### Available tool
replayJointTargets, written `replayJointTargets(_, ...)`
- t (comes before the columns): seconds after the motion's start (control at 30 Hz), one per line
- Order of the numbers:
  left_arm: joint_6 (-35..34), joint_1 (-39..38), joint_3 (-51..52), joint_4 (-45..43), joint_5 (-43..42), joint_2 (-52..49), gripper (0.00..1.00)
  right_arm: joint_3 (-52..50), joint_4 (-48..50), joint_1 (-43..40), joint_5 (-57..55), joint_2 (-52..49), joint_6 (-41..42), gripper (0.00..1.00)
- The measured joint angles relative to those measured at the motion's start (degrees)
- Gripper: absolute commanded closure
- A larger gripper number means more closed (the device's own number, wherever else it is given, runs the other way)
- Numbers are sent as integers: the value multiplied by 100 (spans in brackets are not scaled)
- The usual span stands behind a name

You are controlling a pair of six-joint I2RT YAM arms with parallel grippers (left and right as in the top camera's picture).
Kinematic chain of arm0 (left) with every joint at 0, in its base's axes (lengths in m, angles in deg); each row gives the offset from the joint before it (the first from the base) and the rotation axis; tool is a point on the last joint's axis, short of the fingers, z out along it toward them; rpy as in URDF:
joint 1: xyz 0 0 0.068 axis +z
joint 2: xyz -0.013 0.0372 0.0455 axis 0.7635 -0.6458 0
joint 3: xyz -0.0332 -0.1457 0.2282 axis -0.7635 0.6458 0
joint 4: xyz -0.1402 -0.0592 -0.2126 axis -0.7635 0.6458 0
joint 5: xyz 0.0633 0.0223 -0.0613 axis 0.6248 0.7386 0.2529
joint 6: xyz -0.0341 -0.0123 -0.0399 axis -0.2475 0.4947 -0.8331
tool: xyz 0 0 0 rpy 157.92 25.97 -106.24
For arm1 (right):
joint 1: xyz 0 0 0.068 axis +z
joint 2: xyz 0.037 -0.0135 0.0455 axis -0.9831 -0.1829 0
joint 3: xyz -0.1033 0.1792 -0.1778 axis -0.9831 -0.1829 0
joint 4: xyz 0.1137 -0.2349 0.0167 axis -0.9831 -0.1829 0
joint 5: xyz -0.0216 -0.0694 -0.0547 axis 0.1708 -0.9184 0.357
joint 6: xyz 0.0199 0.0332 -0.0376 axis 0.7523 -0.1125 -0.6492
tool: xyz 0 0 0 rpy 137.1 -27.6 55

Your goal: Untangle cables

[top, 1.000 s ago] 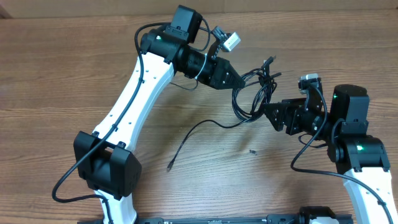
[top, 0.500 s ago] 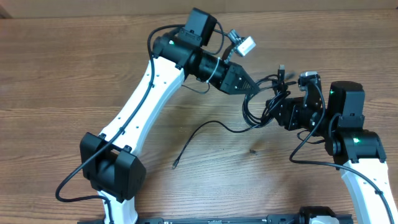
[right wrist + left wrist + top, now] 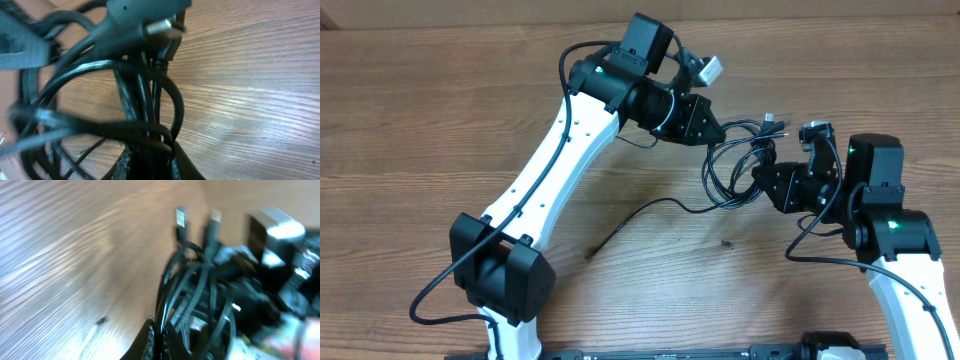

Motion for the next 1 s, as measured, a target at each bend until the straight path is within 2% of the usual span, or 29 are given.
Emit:
replayJointTargets(0.2,-929,-87,0,20,901,0,96,28,-70,0,317,-15,-186,85)
replayJointTargets(0.5,-1231,-96,0,74,1534,0,96,28,111,-4,1147,-42,-575,84)
replayJointTargets(0.57,-1246,-87,0,179,1727,0,96,28,251,-4,1397,-42,-597,77)
replayJointTargets(0.63,-1263,-35,0,254,2020,0,96,28,273,-4,1611,-42,-649,65)
replayJointTargets(0.83,-1375,308,0,236,2295,0,96,28,267,0,1878,-39,-743,62)
replayJointTargets(1.0,-1344,446,0,225,1915,0,96,28,262,0,1707,-39,-743,60)
